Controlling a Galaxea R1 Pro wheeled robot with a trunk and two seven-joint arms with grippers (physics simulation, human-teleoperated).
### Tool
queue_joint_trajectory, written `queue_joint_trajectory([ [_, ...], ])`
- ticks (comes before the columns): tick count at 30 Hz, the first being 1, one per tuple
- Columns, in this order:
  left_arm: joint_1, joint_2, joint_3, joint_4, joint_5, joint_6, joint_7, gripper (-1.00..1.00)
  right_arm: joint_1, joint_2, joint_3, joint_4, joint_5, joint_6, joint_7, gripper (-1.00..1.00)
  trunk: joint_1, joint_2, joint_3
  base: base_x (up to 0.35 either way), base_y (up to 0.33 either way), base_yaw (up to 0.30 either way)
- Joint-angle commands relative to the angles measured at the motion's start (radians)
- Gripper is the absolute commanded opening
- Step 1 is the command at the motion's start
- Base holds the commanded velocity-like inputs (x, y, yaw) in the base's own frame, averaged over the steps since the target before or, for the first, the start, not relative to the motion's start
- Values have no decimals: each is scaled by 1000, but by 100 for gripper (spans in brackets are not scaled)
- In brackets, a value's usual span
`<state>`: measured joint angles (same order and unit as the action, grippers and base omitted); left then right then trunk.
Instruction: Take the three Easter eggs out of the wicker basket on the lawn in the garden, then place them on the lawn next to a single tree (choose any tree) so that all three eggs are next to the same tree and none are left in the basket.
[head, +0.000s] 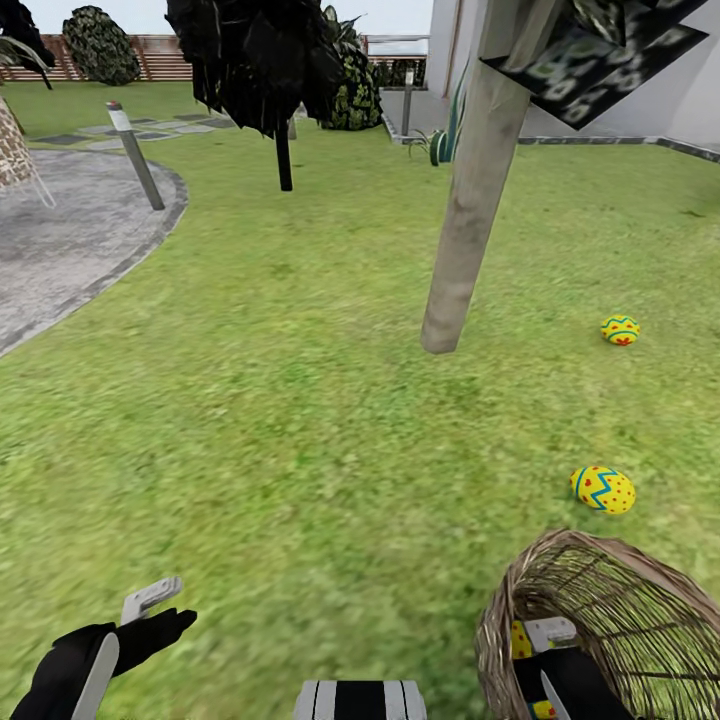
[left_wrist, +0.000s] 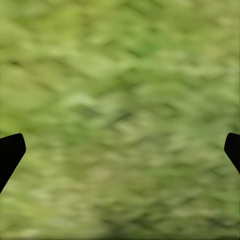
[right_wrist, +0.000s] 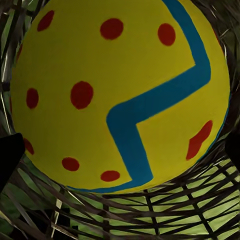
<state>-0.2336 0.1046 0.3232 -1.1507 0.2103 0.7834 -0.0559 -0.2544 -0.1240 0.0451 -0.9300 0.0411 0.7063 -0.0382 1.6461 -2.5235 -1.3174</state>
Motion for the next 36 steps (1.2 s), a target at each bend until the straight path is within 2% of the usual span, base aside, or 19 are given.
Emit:
queue_joint_trajectory([
  [1, -1, -1, 1, 0, -2, 5, -5, 100, 0, -1, 4, -1, 0, 6, -2, 100, 0, 0, -1, 0, 0, 0],
  [12, -1, -3, -4, 2, -3, 5, -5, 100, 0, 1, 4, 2, 0, 4, -2, 100, 1, -1, -8, 0, 0, 0],
  [14, -1, -3, -4, 4, -3, 5, -5, 100, 0, 1, 4, 2, 0, 4, -2, 100, 2, -1, -16, 0, 0, 0],
  [26, -1, -3, -6, 11, -3, 5, -5, 100, 0, 3, 4, 2, 2, 4, -3, 100, 2, -1, -16, 0, 0, 0],
  [29, -1, -3, -6, 11, -3, 5, -5, 100, 0, 2, 4, 2, 2, 4, -3, 100, 3, -2, -28, 0, 0, 0],
  [36, -1, -3, -6, 12, -3, 5, -5, 100, 0, 1, 4, 2, 2, 3, -3, 100, 3, -2, -28, 0, 0, 0],
])
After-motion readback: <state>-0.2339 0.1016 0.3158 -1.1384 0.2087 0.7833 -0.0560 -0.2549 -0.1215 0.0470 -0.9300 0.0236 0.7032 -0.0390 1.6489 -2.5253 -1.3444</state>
